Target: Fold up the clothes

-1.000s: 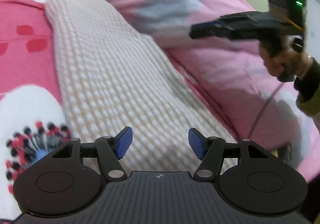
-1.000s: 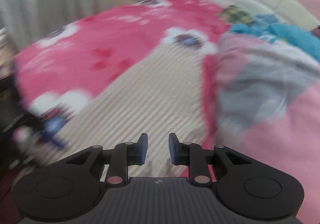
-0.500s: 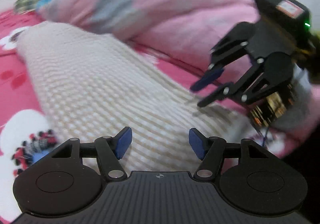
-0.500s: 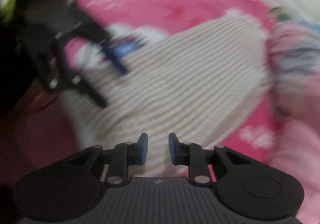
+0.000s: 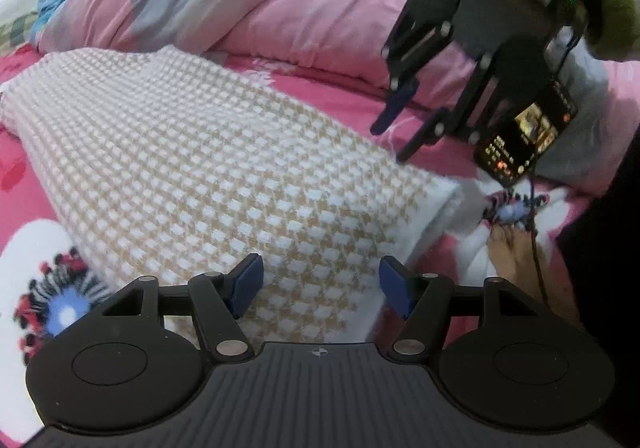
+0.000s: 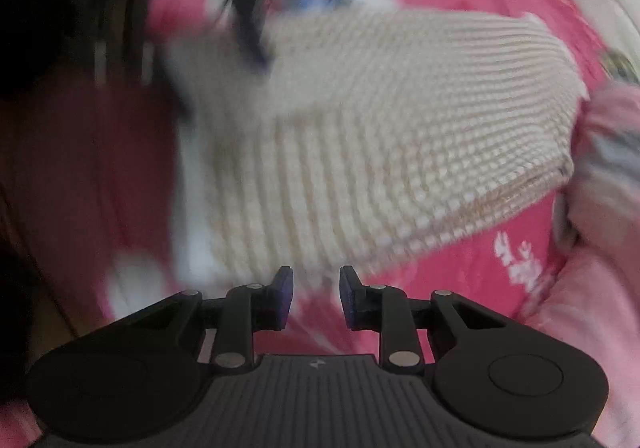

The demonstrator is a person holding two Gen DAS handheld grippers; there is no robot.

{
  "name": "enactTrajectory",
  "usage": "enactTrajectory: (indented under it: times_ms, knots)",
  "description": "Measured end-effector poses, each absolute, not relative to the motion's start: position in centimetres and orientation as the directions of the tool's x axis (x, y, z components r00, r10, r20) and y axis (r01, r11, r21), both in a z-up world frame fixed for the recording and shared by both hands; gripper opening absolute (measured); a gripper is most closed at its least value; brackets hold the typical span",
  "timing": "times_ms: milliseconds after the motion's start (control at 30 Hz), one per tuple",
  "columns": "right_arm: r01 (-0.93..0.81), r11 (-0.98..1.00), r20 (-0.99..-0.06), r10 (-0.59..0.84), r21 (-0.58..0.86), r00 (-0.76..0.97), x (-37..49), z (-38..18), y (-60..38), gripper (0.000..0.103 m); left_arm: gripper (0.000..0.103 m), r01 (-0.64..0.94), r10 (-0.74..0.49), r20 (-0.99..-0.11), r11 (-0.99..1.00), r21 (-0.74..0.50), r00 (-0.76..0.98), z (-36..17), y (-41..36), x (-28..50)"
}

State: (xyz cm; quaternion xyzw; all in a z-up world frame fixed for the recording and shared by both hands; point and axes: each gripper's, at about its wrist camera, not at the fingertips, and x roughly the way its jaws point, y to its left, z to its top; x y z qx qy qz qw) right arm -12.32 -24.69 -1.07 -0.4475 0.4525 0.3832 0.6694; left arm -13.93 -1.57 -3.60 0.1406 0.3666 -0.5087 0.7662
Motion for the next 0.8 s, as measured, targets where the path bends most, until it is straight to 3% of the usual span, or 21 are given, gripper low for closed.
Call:
enactTrajectory:
  times_ms: [133, 200, 267, 400, 633, 800]
  knots:
    - [-0.897, 0.363, -0.874, 0.312, -0.252, 0.372, -8.0, 3.2, -23.1, 0.028, 0.065, 0.837, -0.743, -0.629, 0.481, -0.261, 0.23, -0.8, 0.2, -10.7]
    - [-0.875, 0.393, -0.804, 0.4, -0.283, 0.44, -5.5, 4.1, -21.6, 0.039, 0.065, 0.792, -0.739, -0.616, 0.536, -0.293, 0.272, -0.7, 0.5, -8.4]
    - [-0.84, 0.445, -0.753, 0.424, -0.311, 0.504, -2.3, 3.4, -19.6, 0.04, 0.064, 0.737, -0.684, -0.645, 0.62, -0.268, 0.341, -1.6, 0.0, -6.0]
    - [-0.751, 0.604, -0.747, 0.364, -0.265, 0.556, 4.2, 1.2, -17.2, 0.039, 0.062, 0.569, -0.581, -0.667, 0.774, -0.278, 0.465, -3.0, 0.6, -1.8]
    - [-0.57, 0.822, -0.726, 0.392, 0.001, 0.564, 9.3, 1.5, -24.0, 0.04, 0.065, 0.256, -0.528, -0.62, 0.841, -0.477, 0.58, -2.7, 4.5, 5.8]
    - [-0.546, 0.822, -0.708, 0.482, 0.161, 0.517, 9.8, 0.9, -26.7, 0.04, 0.066, 0.146, -0.532, -0.631, 0.817, -0.558, 0.565, -4.9, 4.8, 11.1]
